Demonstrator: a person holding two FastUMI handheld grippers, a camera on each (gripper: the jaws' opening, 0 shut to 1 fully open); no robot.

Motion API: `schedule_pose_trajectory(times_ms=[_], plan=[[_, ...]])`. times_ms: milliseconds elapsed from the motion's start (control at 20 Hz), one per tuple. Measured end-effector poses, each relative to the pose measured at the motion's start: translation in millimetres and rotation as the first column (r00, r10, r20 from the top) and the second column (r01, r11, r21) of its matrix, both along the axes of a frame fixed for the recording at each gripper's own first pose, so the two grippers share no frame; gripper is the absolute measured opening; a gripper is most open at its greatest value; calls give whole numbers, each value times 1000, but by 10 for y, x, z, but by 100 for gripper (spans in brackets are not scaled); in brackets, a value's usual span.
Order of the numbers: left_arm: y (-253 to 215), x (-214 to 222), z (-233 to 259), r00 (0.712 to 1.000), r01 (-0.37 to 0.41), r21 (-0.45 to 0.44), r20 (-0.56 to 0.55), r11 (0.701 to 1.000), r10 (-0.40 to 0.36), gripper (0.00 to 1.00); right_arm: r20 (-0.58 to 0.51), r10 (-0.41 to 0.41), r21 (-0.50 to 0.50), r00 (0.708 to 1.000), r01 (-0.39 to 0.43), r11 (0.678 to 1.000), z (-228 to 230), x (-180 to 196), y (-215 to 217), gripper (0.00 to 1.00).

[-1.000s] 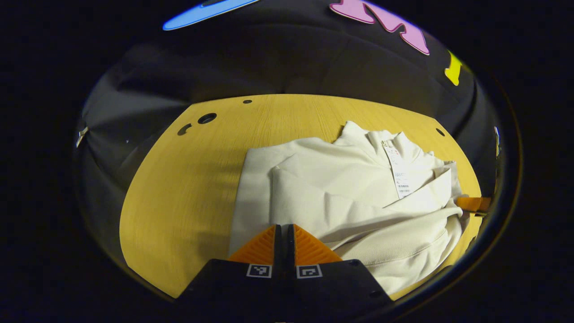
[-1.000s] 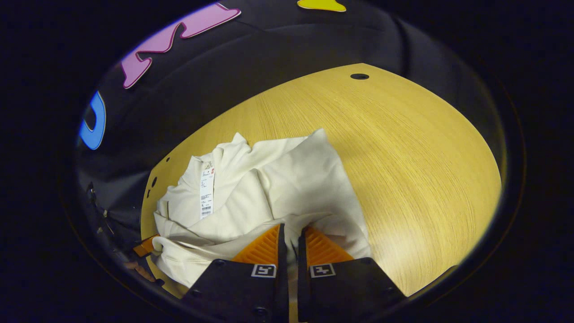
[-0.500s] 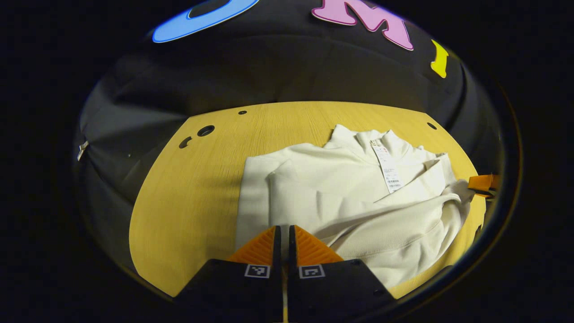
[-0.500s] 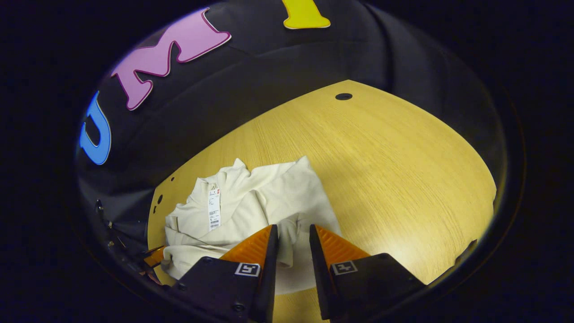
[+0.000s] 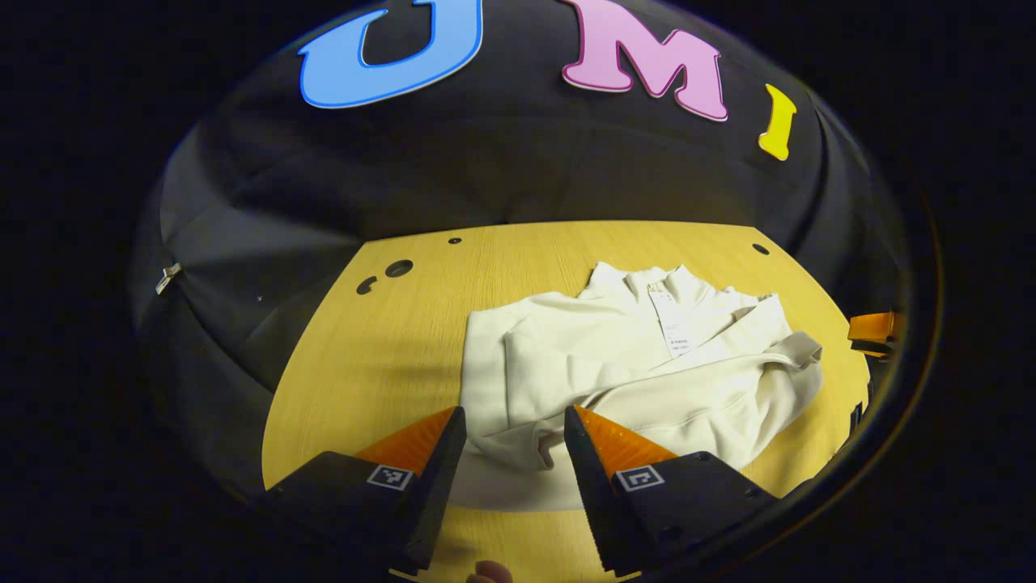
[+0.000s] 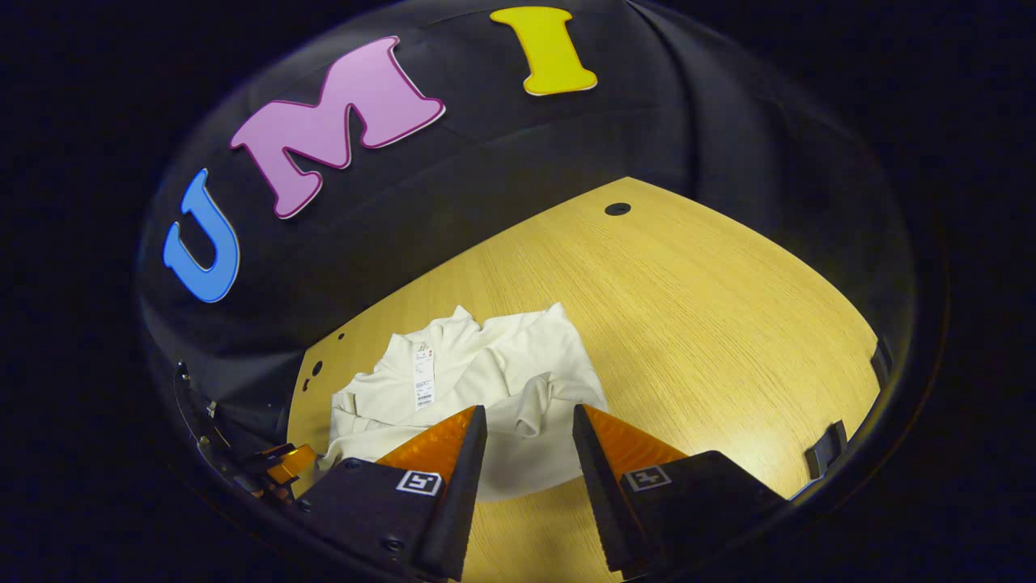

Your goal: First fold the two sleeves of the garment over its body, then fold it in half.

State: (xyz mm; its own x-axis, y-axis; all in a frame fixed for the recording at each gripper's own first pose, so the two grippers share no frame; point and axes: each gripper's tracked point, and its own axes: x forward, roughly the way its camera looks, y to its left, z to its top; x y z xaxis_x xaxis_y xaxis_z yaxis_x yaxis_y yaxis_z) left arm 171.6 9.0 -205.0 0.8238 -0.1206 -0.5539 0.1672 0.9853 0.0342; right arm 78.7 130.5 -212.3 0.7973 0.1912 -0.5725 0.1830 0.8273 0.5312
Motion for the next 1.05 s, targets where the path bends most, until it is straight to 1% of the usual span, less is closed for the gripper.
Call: schedule_pose_trajectory(times_ms=[50, 200, 350, 400, 450, 550, 600, 750, 900, 1050], plan=[[0, -82, 41, 1000, 9, -13, 5, 1000, -9, 76, 18, 18, -8, 1000, -18, 1000, 69, -46, 42, 68], [147, -311, 152, 999, -7, -46, 32, 999, 8, 80, 60, 74, -34, 995, -72, 997, 196, -208, 171, 68], [271, -552, 264, 998, -18, -89, 58, 996, 24, 83, 86, 121, -50, 989, -117, 992, 308, -380, 287, 72], [328, -642, 267, 998, -26, -95, 60, 995, 32, 86, 93, 135, -51, 986, -131, 990, 352, -437, 326, 74], [379, -730, 292, 997, -31, -100, 65, 994, 37, 87, 101, 147, -55, 984, -142, 988, 395, -502, 368, 78], [446, -891, 334, 996, -36, -102, 75, 994, 44, 89, 123, 165, -70, 979, -158, 985, 483, -598, 392, 78], [474, -980, 351, 996, -37, -106, 78, 994, 45, 90, 133, 171, -76, 976, -162, 984, 517, -642, 394, 79], [512, -1218, 416, 995, -28, -116, 92, 993, 39, 91, 159, 169, -65, 973, -160, 985, 621, -757, 415, 86], [503, -1436, 428, 995, -11, -124, 98, 992, 23, 94, 178, 174, -83, 969, -161, 983, 652, -858, 411, 87], [448, -1552, 435, 995, 3, -132, 99, 991, 10, 95, 176, 179, -87, 968, -165, 982, 606, -965, 418, 89]])
